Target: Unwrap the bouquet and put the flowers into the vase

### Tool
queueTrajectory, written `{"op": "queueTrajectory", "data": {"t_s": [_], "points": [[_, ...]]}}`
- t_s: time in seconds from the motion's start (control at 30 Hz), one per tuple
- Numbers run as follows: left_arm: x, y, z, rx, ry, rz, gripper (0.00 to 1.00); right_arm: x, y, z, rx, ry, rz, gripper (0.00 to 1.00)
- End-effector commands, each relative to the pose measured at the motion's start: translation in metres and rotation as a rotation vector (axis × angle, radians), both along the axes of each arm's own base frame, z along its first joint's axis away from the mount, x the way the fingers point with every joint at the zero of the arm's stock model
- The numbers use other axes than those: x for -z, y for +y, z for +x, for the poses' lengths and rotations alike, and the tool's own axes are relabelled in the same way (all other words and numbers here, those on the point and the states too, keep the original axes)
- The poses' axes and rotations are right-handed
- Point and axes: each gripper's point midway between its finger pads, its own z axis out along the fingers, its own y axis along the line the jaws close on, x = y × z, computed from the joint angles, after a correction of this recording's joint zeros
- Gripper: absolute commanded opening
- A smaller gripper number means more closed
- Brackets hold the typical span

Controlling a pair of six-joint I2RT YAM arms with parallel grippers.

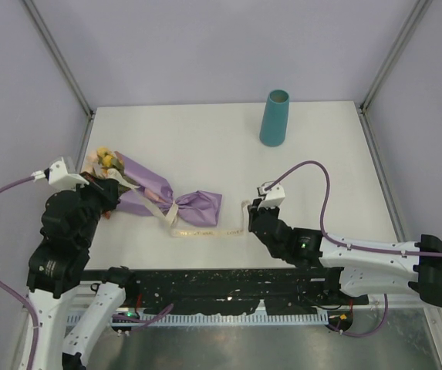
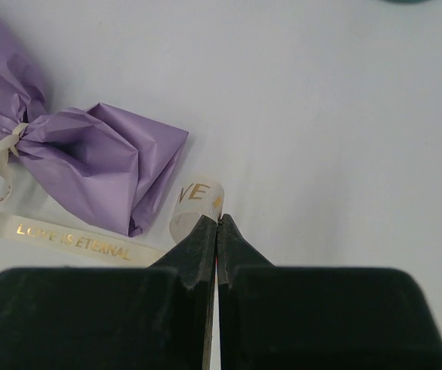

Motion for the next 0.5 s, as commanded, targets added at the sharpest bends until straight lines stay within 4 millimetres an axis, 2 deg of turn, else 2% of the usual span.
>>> {"op": "queueTrajectory", "data": {"t_s": [0.0,0.23,0.33,0.47], "points": [[-0.047,0.005,-0.005,-0.004,-0.092,0.027,0.00,-0.007,-0.005,0.003,0.043,-0.012,0.046,0.05],[-0.078,0.022,-0.013,-0.061,-0.140,0.106,0.00,-0.012,-0.035,0.005,0.150,-0.024,0.017,0.05],[-0.091,0.030,-0.016,-0.095,-0.169,0.120,0.00,-0.032,-0.060,0.008,0.245,-0.070,0.039,0.05],[-0.108,0.027,-0.013,-0.079,-0.201,0.121,0.00,-0.054,-0.078,0.004,0.261,-0.113,0.076,0.05]]}}
